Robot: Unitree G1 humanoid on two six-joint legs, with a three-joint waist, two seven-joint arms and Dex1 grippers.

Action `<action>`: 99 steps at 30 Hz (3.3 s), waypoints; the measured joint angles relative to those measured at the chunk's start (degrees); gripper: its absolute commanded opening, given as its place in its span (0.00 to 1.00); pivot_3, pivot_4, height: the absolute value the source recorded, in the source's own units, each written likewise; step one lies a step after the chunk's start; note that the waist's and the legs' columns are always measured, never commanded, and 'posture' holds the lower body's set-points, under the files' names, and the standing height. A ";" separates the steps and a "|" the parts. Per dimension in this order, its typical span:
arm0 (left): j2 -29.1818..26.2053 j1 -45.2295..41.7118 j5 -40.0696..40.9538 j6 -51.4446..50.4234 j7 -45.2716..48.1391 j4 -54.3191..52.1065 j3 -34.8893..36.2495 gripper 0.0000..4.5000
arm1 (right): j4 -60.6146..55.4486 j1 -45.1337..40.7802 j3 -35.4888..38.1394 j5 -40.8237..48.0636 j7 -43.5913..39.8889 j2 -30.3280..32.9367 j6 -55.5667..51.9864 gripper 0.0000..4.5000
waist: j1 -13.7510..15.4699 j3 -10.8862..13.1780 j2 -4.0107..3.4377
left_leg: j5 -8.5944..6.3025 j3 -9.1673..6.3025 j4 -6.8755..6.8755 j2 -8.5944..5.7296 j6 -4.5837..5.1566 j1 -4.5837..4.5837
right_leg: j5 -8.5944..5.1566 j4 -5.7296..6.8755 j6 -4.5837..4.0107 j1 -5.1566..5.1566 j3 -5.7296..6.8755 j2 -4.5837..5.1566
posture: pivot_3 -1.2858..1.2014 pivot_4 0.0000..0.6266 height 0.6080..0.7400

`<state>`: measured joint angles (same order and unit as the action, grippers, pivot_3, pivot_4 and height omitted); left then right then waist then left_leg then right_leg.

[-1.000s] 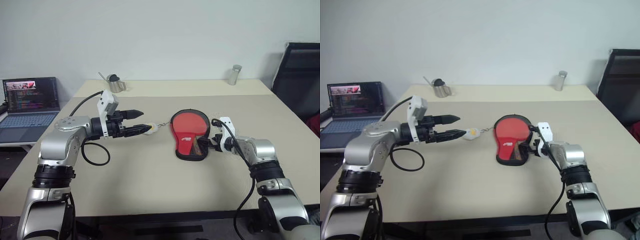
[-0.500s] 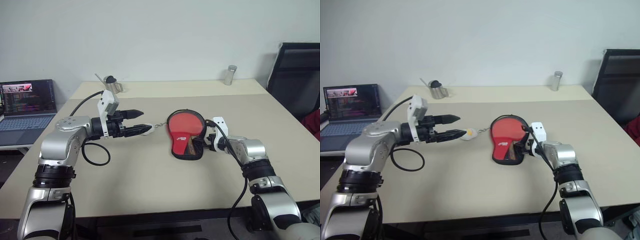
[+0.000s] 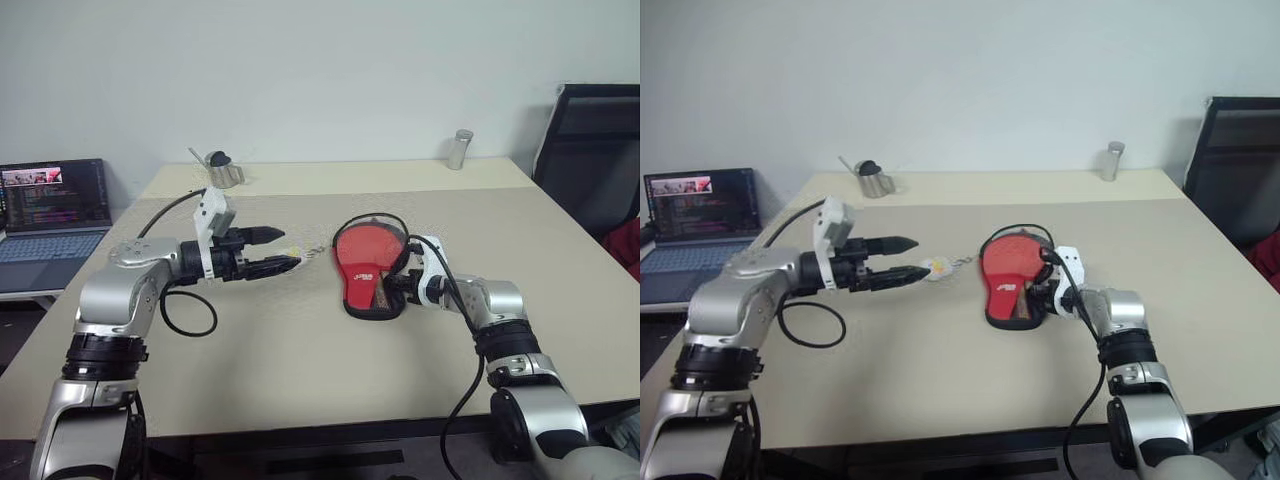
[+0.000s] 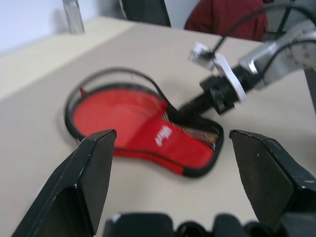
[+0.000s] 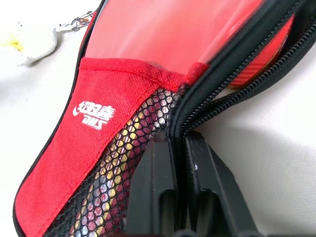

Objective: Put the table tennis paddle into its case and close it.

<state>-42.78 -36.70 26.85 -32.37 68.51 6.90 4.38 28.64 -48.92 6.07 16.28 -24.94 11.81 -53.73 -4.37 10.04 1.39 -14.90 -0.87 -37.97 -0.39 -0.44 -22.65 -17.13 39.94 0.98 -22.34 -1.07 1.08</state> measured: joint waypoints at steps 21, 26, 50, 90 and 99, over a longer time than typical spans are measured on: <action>-9.09 20.50 7.39 -3.85 8.64 -21.03 -1.01 0.90 | -41.14 20.10 1.44 11.57 3.19 -5.73 -32.32 0.00 | 0.33 0.01 -0.01 | -0.03 -0.07 0.13 0.03 -0.01 -0.27 | -0.13 -0.18 -0.19 -0.21 0.07 0.01 | 0.52 0.24 1.00; -9.26 20.30 7.51 -3.47 8.64 -20.89 -1.13 0.90 | -49.28 25.32 3.37 13.93 5.82 -7.88 -36.78 0.00 | 1.17 0.01 -0.01 | -0.03 -0.09 0.14 0.02 -0.02 -0.27 | -0.13 -0.22 -0.18 -0.20 0.11 0.01 | 0.52 0.24 1.00; -9.32 19.71 6.78 -0.75 9.49 -19.74 -2.12 0.90 | -55.38 32.68 8.26 30.00 22.62 -9.34 -37.38 0.07 | 1.63 0.01 -0.01 | -0.08 -0.17 0.22 0.00 -0.01 -0.29 | -0.12 -0.80 -0.17 0.06 0.19 0.01 | 0.52 0.24 1.00; -0.34 6.89 -4.75 4.38 -14.26 -1.90 -0.01 0.90 | -47.47 18.48 -18.03 19.24 4.92 8.54 -5.47 0.98 | 2.61 0.07 -0.01 | -0.09 -0.23 0.12 -0.02 0.01 -0.40 | -0.06 -0.86 -0.09 0.04 0.25 0.00 | 0.52 0.24 1.00; 6.72 -0.56 -10.40 4.23 -20.52 6.07 -3.77 0.90 | -36.74 18.92 -21.45 8.71 6.49 2.48 2.22 0.98 | 2.76 0.06 0.00 | -0.08 -0.24 0.04 -0.05 0.00 -0.41 | -0.04 -0.82 -0.09 0.04 0.26 0.02 | 0.52 0.24 1.00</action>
<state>-36.06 -37.26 16.45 -28.15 47.99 12.97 0.61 -8.11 -30.00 -15.38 24.98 -18.45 14.29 -51.52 -1.61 10.10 1.39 -14.98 -1.11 -37.93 -0.44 -0.44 -23.07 -17.18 39.12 0.89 -22.30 -0.82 1.10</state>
